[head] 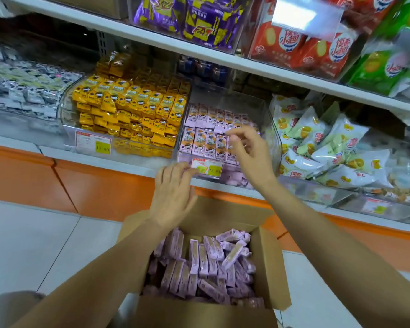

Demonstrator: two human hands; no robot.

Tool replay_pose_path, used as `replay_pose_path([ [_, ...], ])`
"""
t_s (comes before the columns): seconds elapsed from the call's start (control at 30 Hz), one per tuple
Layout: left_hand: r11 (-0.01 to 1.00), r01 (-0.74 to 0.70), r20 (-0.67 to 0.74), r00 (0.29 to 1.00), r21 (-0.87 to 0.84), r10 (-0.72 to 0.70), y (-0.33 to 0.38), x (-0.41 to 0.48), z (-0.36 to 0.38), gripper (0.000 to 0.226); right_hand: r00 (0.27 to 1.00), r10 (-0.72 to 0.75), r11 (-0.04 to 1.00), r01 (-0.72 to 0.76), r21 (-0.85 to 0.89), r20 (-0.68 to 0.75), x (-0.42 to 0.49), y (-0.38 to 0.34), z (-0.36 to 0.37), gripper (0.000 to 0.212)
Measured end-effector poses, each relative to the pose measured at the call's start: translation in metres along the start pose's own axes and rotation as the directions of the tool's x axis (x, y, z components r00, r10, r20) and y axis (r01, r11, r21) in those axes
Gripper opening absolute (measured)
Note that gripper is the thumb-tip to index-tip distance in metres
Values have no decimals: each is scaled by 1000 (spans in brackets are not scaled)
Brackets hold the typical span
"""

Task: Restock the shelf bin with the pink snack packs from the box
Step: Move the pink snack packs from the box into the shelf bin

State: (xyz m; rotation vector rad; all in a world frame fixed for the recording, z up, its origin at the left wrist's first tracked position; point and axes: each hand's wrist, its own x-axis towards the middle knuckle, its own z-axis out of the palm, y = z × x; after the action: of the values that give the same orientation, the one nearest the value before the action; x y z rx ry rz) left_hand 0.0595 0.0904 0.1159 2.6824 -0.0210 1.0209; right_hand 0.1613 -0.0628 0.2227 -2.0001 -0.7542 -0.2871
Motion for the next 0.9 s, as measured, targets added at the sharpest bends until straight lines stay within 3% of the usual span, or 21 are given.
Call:
replay_pose_path([
  [0.07, 999, 33, 31, 999, 30, -34, -8, -27, 5, 39, 994, -27, 997, 19, 77, 103, -36, -6, 16, 14],
  [0.17, 992, 69, 240, 966, 101, -92, -27, -79, 20, 33, 943, 88, 991, -116, 68, 322, -93, 24, 52, 13],
  [0.3, 976, 141, 581, 786, 166, -213, -51, -158, 47, 55, 726, 380, 907, -414, -76, 573, -166, 90, 100, 15],
  [0.37, 981, 131, 668, 718, 145, -194, -57, -191, 59, 70, 612, 456, 854, -506, -124, 646, -196, 111, 123, 20],
  [0.43, 986, 152, 692, 704, 71, -159, -61, -212, 67, 72, 523, 482, 825, -540, -164, 703, -220, 122, 148, 25],
  [0.53, 976, 217, 655, 742, -30, -144, -65, -227, 74, 61, 423, 451, 817, -551, -172, 786, -241, 119, 182, 33],
  [0.7, 960, 261, 601, 786, -106, -147, -69, -237, 81, 53, 380, 408, 838, -517, -175, 830, -248, 119, 214, 28],
  [0.83, 954, 276, 577, 801, -119, -160, -68, -236, 79, 53, 444, 478, 848, -457, -267, 758, -247, 130, 213, 28],
  [0.9, 959, 269, 548, 817, -88, -179, -67, -234, 78, 52, 486, 532, 806, -541, -240, 694, -238, 136, 200, 23],
])
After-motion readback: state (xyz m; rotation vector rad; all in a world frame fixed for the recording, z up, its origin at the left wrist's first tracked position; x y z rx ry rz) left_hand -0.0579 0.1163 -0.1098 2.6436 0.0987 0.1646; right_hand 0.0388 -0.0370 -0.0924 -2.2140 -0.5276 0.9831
